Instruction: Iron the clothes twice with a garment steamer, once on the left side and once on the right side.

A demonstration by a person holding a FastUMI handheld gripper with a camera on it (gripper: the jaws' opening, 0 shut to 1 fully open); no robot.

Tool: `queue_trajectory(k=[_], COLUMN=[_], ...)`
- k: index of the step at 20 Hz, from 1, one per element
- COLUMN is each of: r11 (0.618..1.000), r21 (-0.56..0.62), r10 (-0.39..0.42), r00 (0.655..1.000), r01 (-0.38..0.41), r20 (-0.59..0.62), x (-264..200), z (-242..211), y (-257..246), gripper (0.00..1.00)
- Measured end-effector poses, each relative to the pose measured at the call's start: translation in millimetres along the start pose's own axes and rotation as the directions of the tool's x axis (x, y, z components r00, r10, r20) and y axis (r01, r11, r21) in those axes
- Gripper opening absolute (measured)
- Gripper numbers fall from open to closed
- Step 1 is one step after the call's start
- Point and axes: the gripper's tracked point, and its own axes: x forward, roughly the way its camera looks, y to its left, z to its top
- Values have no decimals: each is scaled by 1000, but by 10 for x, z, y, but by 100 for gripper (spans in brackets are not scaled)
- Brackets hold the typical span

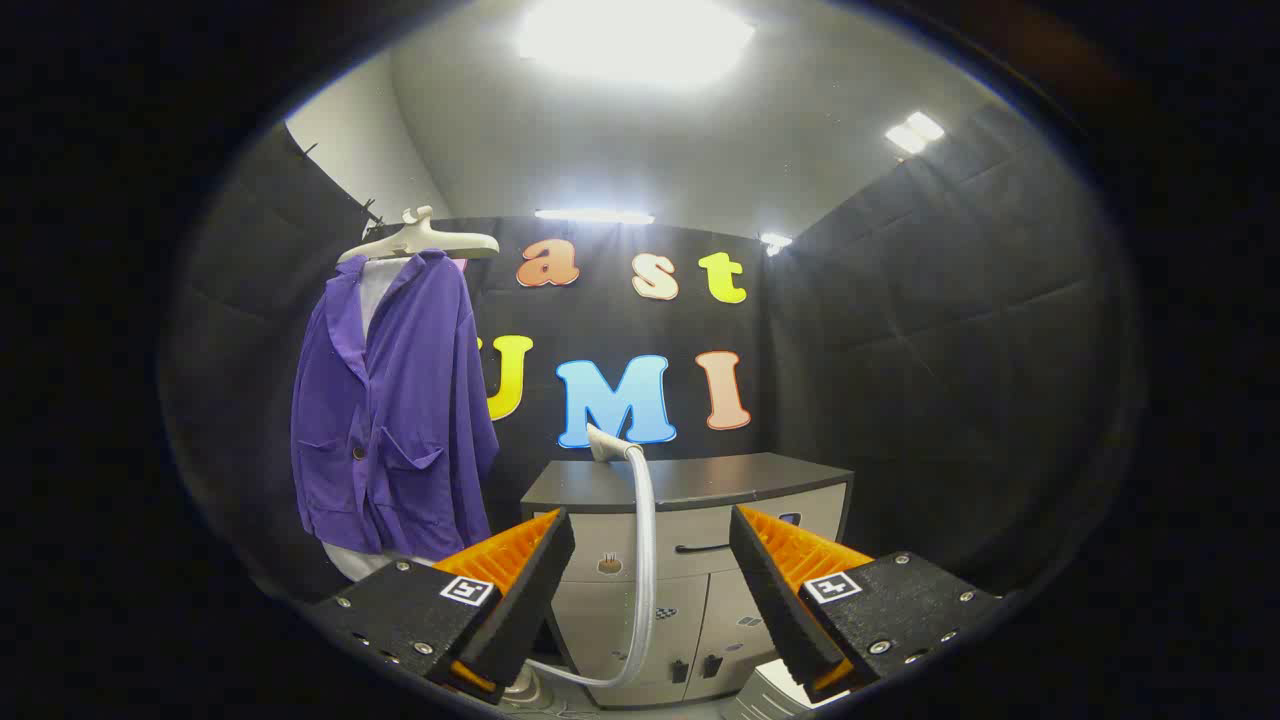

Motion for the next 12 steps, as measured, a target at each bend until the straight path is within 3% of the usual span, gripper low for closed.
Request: queue_trajectory(k=[12], r11=[1000], r21=[5], r10=[-14], r00=[1000], r01=[13], r20=[9], x=[-35], z=[70], y=[21], gripper=[96])
